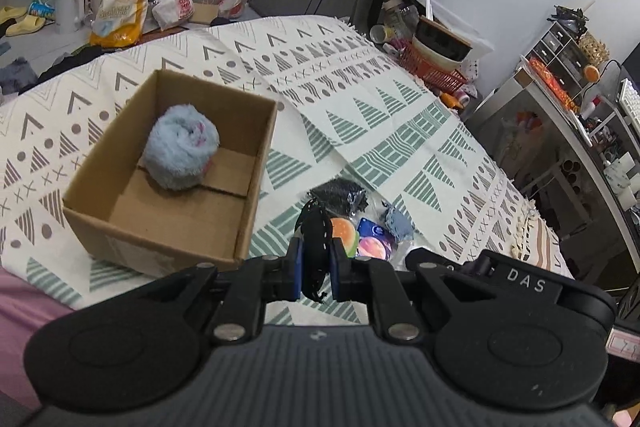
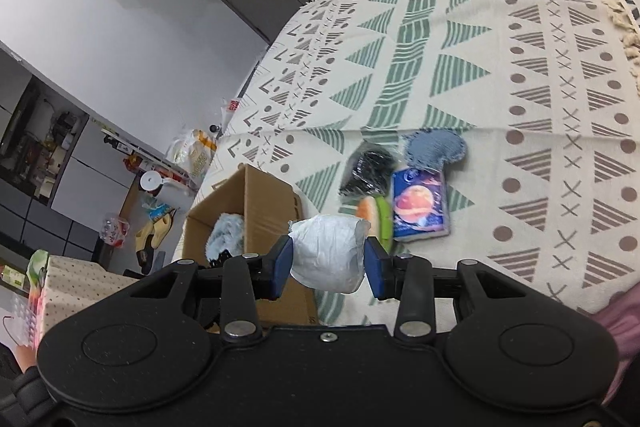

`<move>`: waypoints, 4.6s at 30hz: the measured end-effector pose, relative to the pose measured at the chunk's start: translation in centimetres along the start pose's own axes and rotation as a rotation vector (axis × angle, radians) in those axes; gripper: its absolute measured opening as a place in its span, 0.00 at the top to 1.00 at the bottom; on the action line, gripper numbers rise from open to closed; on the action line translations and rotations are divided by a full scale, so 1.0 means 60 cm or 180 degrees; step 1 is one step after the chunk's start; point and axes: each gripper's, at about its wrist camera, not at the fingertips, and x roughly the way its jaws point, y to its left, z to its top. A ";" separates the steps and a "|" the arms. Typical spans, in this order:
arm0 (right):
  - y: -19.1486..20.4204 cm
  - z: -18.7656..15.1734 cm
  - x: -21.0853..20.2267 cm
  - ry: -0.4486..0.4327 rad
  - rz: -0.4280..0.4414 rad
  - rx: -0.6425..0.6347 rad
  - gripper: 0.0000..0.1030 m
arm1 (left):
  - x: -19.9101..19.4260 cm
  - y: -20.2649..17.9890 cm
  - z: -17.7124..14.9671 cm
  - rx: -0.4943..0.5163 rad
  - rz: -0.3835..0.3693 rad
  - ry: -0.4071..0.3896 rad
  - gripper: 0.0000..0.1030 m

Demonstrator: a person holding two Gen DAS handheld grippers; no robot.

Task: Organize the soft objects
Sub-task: 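Carry the black plush and white packet over the box with both grippers, then open both grippers to release the black plush and white packet into the box, then move both grippers back toward the burger plush and card pack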

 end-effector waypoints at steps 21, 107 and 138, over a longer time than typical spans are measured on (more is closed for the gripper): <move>0.111 0.009 0.051 -0.0021 -0.0019 -0.0424 0.63 | -0.001 0.110 0.085 -0.0134 0.0140 -0.0165 0.88; -0.072 0.108 -0.006 -0.0028 0.0169 -0.0623 0.00 | 0.038 -0.030 0.065 0.0591 0.0680 -0.0241 0.00; -0.196 0.114 0.073 0.0494 0.0273 0.0531 0.28 | 0.162 -0.129 0.023 0.0715 0.0567 0.0183 0.24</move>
